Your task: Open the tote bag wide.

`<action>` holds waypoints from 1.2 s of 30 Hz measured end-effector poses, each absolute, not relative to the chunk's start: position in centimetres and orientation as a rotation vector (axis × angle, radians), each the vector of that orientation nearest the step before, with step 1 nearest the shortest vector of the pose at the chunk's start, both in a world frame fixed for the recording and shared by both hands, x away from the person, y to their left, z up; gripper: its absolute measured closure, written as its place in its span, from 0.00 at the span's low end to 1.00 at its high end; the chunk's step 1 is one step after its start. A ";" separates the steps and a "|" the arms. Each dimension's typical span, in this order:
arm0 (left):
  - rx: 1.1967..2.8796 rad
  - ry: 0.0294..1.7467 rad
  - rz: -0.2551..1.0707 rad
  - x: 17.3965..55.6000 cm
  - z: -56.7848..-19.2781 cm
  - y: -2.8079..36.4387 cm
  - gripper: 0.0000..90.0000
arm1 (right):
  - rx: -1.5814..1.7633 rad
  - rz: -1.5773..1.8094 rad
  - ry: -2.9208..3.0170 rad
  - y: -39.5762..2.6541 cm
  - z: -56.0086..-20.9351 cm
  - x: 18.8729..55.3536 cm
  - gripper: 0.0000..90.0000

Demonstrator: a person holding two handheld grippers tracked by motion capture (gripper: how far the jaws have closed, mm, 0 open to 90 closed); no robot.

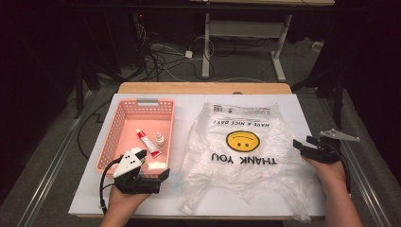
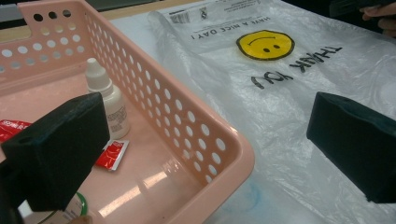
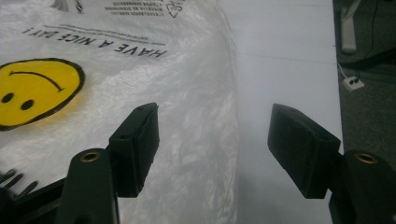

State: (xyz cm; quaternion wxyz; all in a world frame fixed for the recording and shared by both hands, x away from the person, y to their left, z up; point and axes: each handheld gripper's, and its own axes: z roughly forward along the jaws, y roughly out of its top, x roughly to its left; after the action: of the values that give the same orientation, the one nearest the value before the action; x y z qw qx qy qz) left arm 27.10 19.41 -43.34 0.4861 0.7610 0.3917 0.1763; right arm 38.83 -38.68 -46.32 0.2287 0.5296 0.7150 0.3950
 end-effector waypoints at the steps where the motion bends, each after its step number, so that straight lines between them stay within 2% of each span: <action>1: 1.851 0.960 0.425 27.1 -43.4 19.4 0.00 | 1.465 1.073 1.981 -38.7 -46.4 39.4 0.39; 8: 1.849 0.951 0.445 26.9 -43.2 19.1 0.00 | 1.503 1.042 2.067 -38.5 -47.6 42.1 0.43; 11: 1.847 0.955 0.443 26.9 -43.3 19.0 0.00 | 1.469 1.033 2.095 -38.1 -47.6 42.2 0.52; 12: 1.847 0.955 0.443 26.9 -43.3 19.0 0.00 | 1.469 1.033 2.095 -38.1 -47.6 42.2 0.52; 13: 1.848 0.956 0.442 26.9 -43.3 19.0 0.00 | 1.465 1.024 2.109 -38.0 -47.6 42.2 0.58; 14: 1.848 0.957 0.440 26.9 -43.4 19.0 0.00 | 1.465 1.024 2.109 -38.0 -47.6 42.2 0.58; 16: 1.856 0.955 0.434 26.9 -43.4 19.1 0.00 | 1.432 0.988 2.133 -37.6 -47.7 42.2 0.69; 21: 1.845 0.968 0.429 26.9 -43.4 19.5 0.00 | 1.393 0.945 2.160 -37.1 -47.8 42.2 0.82; 22: 1.843 0.970 0.429 26.9 -43.3 19.5 0.00 | 1.388 0.952 2.171 -37.1 -47.8 42.2 0.91; 23: 1.841 0.971 0.430 26.9 -43.3 19.6 0.00 | 1.388 0.952 2.171 -37.1 -47.8 42.2 0.91; 24: 1.837 0.972 0.432 26.9 -43.3 19.6 0.00 | 1.362 0.942 2.189 -36.9 -47.8 42.1 1.00; 36: 1.831 0.976 0.426 26.9 -43.3 19.7 0.00 | 1.434 0.943 2.057 -38.2 -47.3 41.5 1.00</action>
State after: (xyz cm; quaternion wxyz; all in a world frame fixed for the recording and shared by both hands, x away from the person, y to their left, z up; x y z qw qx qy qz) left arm 26.86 19.69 -43.32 0.4895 0.7538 0.4017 0.1755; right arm 41.48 -38.15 -47.30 0.2293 0.5210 0.7475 0.3425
